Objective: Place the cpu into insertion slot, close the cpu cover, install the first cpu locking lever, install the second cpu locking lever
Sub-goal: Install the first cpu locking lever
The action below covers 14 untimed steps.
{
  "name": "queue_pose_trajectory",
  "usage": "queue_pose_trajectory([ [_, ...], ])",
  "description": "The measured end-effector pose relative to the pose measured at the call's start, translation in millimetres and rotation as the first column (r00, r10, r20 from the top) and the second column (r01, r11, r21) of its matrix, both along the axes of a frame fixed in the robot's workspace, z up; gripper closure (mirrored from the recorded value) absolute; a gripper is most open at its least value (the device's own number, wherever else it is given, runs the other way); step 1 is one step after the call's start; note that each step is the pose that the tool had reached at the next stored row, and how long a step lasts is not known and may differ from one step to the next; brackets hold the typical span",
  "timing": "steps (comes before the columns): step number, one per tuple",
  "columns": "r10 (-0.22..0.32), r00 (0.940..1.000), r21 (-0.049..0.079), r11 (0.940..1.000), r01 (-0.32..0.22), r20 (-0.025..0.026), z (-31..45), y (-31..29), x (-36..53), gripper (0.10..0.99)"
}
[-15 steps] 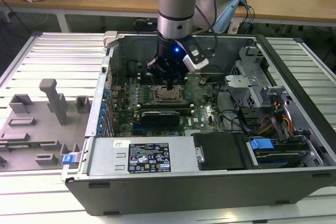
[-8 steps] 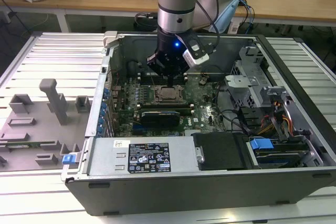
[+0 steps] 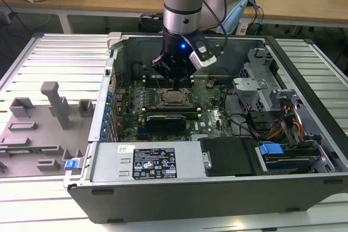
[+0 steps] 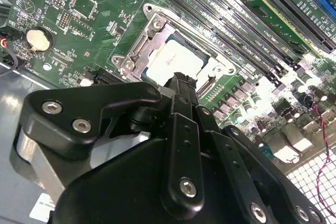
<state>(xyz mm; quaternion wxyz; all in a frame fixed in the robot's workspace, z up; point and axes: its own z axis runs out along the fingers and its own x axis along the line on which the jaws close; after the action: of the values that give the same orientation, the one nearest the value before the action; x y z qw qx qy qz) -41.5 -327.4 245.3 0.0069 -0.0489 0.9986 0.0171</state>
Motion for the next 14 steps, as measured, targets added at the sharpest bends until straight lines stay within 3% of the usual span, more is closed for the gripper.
queue_pose_trajectory([
  [6,0.0,1.0,0.0,1.0,0.0,-0.0002,0.8,-0.1,0.0,0.98],
  [9,0.0,1.0,0.0,1.0,0.0,-0.0001,10.8,0.0,0.0,0.98],
  [14,0.0,1.0,0.0,1.0,0.0,0.0,12.1,0.0,-0.7,0.98],
])
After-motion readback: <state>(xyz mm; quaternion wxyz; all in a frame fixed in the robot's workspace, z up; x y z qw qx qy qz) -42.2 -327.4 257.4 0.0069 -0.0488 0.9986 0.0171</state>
